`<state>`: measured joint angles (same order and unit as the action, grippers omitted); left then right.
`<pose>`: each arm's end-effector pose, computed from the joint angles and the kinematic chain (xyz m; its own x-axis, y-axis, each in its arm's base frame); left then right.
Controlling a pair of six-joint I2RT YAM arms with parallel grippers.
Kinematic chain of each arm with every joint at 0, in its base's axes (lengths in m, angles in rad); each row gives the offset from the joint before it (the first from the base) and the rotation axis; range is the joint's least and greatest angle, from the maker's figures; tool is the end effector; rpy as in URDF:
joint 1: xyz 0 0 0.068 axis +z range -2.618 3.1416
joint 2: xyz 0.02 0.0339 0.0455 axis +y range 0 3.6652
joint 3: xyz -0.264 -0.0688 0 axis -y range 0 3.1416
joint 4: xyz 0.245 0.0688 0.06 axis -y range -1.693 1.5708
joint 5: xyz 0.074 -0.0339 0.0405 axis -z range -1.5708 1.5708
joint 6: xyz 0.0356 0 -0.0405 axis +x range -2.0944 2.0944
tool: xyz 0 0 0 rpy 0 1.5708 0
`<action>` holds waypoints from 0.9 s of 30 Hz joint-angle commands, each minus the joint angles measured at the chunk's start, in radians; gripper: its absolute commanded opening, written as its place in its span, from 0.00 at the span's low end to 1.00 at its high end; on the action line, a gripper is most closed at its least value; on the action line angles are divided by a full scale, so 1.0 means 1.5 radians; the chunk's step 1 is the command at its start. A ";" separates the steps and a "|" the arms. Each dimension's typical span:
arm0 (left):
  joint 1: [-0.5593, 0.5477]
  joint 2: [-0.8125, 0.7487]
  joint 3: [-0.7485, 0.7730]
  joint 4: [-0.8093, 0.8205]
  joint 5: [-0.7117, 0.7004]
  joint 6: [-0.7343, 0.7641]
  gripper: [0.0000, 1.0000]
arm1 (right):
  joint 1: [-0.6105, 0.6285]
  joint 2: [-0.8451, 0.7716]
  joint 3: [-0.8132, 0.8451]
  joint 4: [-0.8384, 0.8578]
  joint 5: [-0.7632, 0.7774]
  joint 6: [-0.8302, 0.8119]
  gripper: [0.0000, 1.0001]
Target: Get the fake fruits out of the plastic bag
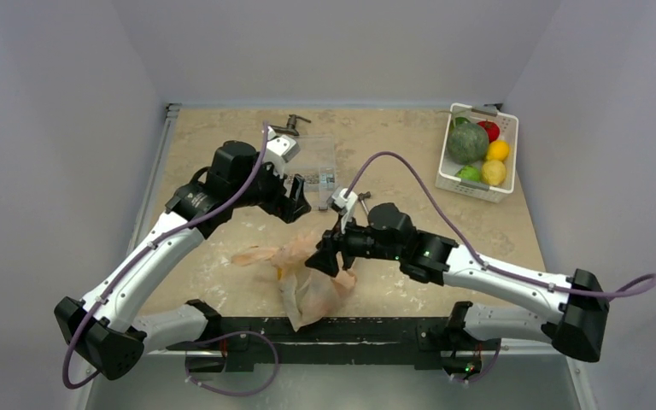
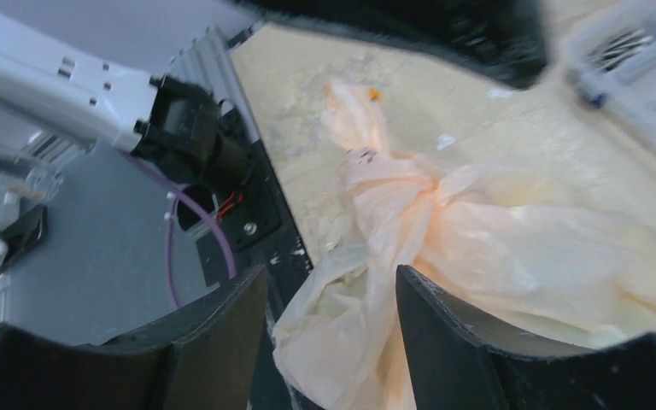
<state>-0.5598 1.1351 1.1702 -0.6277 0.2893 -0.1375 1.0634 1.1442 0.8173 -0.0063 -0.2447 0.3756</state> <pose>0.1988 -0.1366 0.3610 -0.5660 0.1997 -0.7998 0.6379 0.7207 -0.2715 0.1210 0.2355 0.2965 -0.4997 -0.1664 -0.8501 -0.8341 0.3573 0.4204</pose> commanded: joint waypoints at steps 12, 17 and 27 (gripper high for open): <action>-0.007 -0.050 -0.015 0.046 0.011 0.020 0.86 | -0.205 -0.035 -0.049 -0.021 -0.088 -0.115 0.69; -0.008 -0.048 -0.009 0.039 0.013 0.022 0.86 | -0.174 0.052 -0.027 -0.008 -0.121 -0.152 0.73; -0.019 -0.045 -0.018 0.049 0.003 0.019 0.86 | -0.086 0.148 -0.017 0.102 0.185 0.095 0.27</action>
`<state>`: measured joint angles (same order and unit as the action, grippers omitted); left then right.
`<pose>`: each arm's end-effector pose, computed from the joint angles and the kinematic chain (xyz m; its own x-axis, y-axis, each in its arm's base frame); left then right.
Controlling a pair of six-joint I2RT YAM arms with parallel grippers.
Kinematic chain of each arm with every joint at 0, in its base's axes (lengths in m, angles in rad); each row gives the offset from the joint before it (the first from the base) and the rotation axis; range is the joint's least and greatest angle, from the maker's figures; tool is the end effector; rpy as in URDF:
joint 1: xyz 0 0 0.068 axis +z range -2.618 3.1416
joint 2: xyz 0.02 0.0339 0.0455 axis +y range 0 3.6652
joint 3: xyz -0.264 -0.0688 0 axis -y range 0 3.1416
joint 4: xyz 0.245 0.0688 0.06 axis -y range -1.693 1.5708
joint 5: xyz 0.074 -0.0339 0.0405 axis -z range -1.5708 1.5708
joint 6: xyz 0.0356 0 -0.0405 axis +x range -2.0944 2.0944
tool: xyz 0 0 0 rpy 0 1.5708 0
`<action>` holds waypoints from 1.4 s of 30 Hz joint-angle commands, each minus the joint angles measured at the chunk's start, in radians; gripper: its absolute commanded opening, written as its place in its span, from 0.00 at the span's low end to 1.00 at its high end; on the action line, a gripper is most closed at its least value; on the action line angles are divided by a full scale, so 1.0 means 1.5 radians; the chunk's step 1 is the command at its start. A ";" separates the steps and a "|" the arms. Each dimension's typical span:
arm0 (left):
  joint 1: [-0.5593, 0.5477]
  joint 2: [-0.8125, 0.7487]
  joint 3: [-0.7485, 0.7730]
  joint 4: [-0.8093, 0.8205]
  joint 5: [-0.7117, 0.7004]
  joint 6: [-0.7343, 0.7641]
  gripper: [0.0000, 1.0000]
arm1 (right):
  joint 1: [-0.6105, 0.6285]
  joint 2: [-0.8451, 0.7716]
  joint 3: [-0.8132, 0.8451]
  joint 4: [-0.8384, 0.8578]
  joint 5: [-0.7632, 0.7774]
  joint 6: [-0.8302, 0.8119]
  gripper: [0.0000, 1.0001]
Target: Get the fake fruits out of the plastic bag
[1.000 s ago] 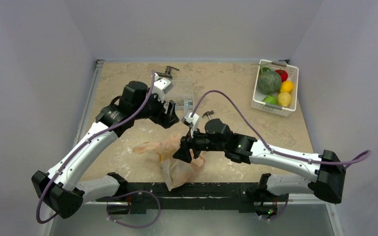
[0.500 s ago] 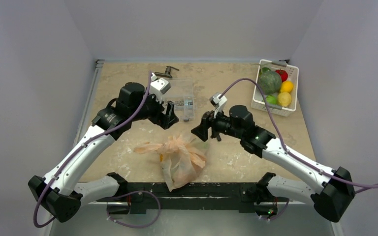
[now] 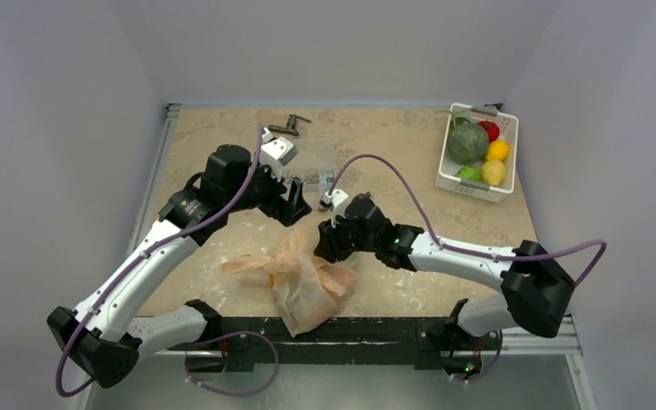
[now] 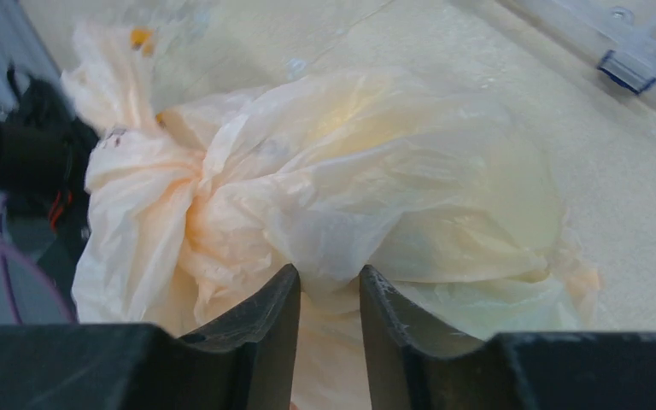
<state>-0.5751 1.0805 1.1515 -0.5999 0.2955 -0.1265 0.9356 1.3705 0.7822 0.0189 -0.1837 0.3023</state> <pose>0.1866 -0.1333 0.3691 -0.5123 0.1882 -0.8379 0.6721 0.6953 -0.2547 0.1706 0.2424 0.2274 -0.5682 -0.2775 -0.7747 -0.7474 0.5679 0.3448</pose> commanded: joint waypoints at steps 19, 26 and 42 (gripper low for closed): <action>-0.086 0.103 0.054 -0.061 0.048 0.044 0.63 | -0.001 -0.151 -0.068 0.113 0.432 0.400 0.00; -0.139 0.152 0.065 -0.093 -0.081 0.049 0.67 | -0.001 -0.161 -0.070 0.117 0.419 0.394 0.00; -0.142 0.279 0.136 -0.146 -0.230 0.005 0.52 | -0.001 -0.180 -0.076 0.096 0.407 0.376 0.00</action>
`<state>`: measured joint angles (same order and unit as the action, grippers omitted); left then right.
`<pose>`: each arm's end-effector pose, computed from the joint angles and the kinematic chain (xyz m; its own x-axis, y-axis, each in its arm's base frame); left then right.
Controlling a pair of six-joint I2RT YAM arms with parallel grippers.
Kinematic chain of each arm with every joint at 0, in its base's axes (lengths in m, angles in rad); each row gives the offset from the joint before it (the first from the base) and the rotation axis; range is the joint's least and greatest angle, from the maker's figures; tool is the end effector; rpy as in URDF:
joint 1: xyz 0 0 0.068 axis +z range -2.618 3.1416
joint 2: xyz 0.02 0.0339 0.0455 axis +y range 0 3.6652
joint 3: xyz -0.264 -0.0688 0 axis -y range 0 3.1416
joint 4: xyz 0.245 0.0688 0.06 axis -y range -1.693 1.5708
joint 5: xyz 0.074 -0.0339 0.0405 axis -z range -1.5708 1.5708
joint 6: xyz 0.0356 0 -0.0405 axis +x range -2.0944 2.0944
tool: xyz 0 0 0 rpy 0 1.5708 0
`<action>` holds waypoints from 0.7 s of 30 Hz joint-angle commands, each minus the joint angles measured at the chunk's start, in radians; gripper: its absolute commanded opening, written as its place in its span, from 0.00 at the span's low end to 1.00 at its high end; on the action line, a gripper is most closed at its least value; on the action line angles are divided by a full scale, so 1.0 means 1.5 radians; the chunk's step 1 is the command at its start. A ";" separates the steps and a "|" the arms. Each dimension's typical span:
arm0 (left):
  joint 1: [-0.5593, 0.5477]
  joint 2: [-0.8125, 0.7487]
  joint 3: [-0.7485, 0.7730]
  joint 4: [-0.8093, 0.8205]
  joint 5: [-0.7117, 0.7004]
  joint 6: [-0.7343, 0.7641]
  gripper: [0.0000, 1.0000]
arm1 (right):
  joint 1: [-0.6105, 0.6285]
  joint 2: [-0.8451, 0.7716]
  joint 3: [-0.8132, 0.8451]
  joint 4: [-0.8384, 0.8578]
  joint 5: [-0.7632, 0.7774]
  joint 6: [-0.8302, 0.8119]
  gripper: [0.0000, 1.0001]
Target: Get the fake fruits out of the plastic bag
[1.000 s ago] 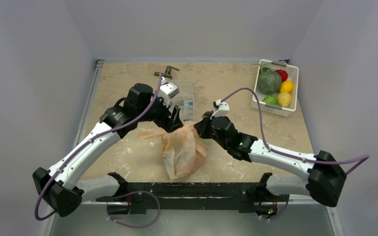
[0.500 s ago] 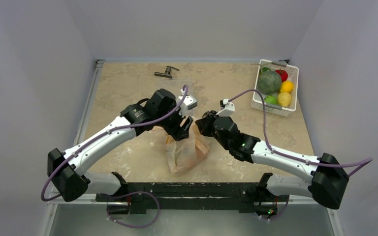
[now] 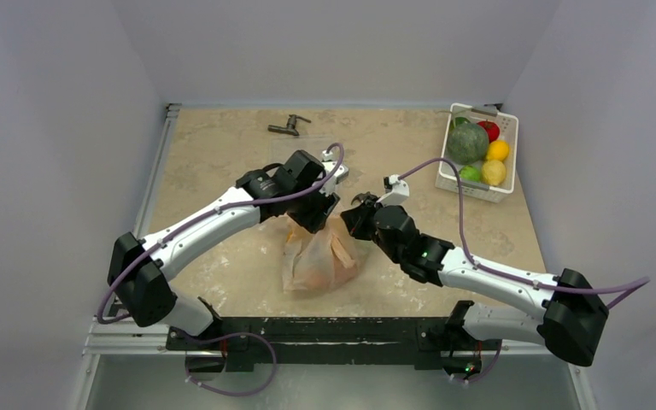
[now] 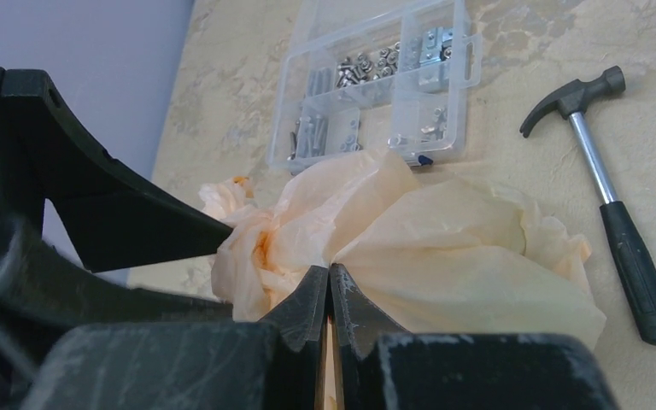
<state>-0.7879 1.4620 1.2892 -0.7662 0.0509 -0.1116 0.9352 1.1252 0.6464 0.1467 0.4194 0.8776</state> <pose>0.2158 -0.2194 0.3045 -0.6468 0.4924 -0.5823 0.6612 0.7426 -0.1066 0.1613 0.1942 0.2574 -0.5132 0.4877 -0.7062 -0.1747 0.7462 0.6423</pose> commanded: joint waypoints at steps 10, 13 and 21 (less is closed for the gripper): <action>0.005 -0.029 0.021 -0.061 -0.206 0.055 0.00 | -0.006 -0.146 -0.057 -0.167 0.167 -0.009 0.00; 0.009 -0.069 -0.008 -0.037 -0.182 0.071 0.00 | -0.022 -0.194 -0.081 -0.188 0.160 -0.025 0.00; 0.009 -0.098 -0.026 -0.004 -0.110 0.093 0.00 | -0.022 -0.233 -0.017 -0.122 0.019 -0.300 0.13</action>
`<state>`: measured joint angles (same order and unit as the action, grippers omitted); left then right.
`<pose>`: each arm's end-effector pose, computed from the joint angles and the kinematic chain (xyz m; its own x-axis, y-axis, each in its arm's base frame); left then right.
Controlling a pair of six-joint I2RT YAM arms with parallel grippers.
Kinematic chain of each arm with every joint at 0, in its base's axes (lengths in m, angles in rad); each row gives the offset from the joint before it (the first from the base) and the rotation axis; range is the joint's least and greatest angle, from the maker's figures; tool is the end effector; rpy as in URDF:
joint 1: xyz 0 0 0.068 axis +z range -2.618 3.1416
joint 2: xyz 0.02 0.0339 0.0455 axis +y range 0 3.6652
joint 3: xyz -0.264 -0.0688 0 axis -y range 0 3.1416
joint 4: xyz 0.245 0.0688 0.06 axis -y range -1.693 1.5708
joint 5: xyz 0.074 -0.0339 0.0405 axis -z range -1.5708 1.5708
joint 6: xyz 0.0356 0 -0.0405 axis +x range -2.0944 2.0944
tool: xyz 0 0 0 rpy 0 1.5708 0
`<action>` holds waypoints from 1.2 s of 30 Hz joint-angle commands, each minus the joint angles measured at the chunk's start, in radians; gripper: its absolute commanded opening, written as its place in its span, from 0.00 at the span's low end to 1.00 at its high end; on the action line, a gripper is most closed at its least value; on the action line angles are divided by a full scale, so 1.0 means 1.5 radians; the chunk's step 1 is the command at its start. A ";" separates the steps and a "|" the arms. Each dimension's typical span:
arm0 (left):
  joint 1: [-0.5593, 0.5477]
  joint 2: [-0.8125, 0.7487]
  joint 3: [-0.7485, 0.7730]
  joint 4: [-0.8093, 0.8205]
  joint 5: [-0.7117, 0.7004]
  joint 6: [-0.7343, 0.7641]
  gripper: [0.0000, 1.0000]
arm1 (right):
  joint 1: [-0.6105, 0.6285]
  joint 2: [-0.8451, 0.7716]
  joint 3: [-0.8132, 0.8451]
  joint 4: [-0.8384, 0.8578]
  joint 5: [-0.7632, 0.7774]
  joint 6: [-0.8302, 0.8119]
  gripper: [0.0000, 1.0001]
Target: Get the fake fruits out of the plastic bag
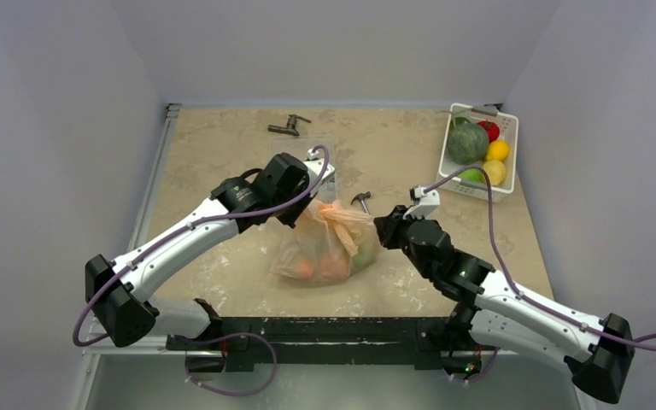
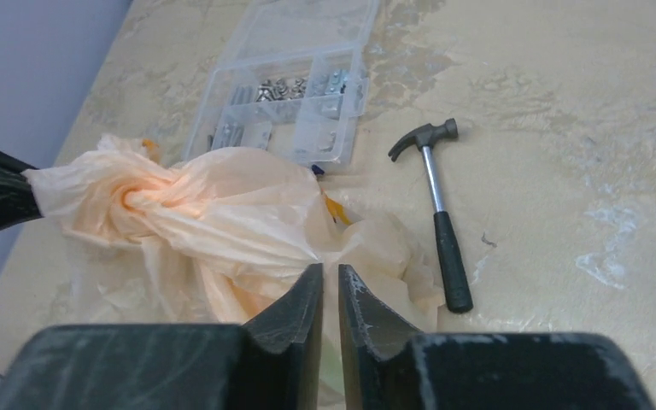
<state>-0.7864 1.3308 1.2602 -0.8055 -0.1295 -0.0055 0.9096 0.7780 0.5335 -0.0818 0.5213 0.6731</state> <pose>0.1981 -0.1920 0.3285 -0.5462 0.5396 -0.6407 0.6405 0.7620 0.0957 0.1267 0.1340 0.2641 -0.4000 0.3663 -0.8402 -0.1859 0.8652 0.4657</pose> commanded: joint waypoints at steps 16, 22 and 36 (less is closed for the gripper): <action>0.008 -0.001 -0.003 0.023 0.007 0.009 0.00 | 0.055 0.228 0.191 0.097 -0.107 -0.384 0.62; 0.007 0.004 -0.001 0.023 0.010 0.009 0.00 | 0.055 0.256 0.188 0.118 -0.011 -0.310 0.58; 0.019 -0.022 -0.012 0.033 0.007 0.009 0.00 | 0.049 0.079 -0.078 0.308 0.092 0.161 0.00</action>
<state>-0.7715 1.3373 1.2434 -0.7704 -0.1040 0.0025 0.9920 0.9642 0.4267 0.2855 0.5941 0.8104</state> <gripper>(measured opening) 0.008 0.004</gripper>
